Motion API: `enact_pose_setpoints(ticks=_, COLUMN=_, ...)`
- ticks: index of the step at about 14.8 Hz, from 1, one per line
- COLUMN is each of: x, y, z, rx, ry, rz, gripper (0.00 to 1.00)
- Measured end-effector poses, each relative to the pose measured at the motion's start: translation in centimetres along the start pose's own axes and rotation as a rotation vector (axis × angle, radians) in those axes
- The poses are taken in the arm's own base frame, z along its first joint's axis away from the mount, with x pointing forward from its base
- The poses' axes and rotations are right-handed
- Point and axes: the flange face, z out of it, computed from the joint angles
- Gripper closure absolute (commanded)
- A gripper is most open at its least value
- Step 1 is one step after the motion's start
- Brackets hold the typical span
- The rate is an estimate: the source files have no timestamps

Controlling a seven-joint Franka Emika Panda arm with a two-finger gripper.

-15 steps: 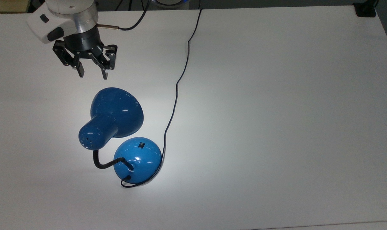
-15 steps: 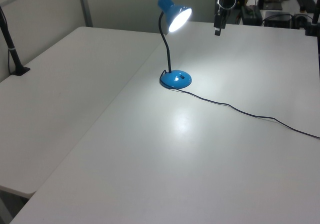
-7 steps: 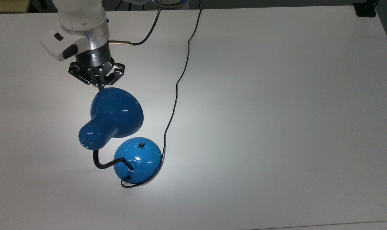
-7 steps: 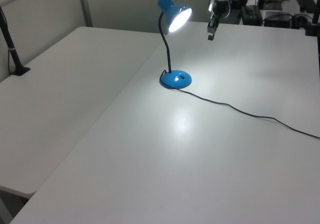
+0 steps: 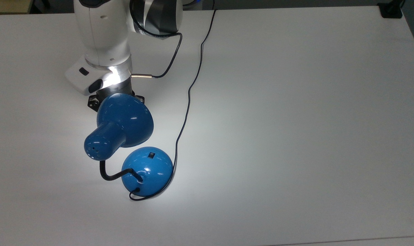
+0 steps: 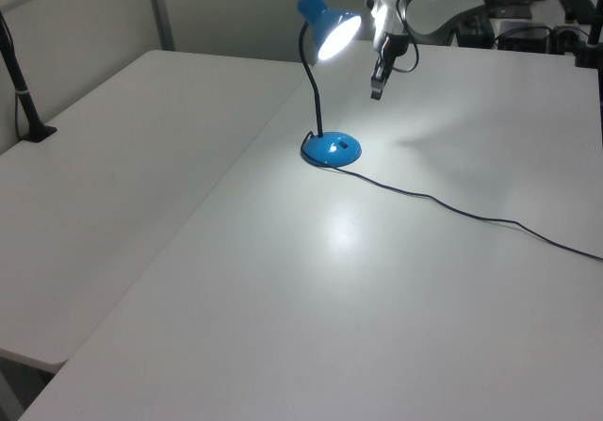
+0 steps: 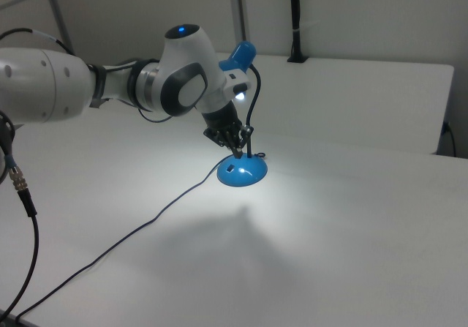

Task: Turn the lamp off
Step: 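Move the open gripper over the blue lamp base toward its switch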

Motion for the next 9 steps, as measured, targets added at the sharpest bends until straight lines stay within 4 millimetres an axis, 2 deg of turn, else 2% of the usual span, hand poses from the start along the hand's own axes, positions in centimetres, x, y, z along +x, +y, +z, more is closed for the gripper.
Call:
enact_pose_setpoints(ticks=4, x=0.3, y=-1.5, z=3.1, rx=-0.005, ry=0.023, rz=-0.007, gripper=1.0)
enact_pose_setpoints(ticks=9, x=0.8, y=-2.9, z=4.0, rx=-0.001, ry=0.054, rz=0.012, gripper=1.0)
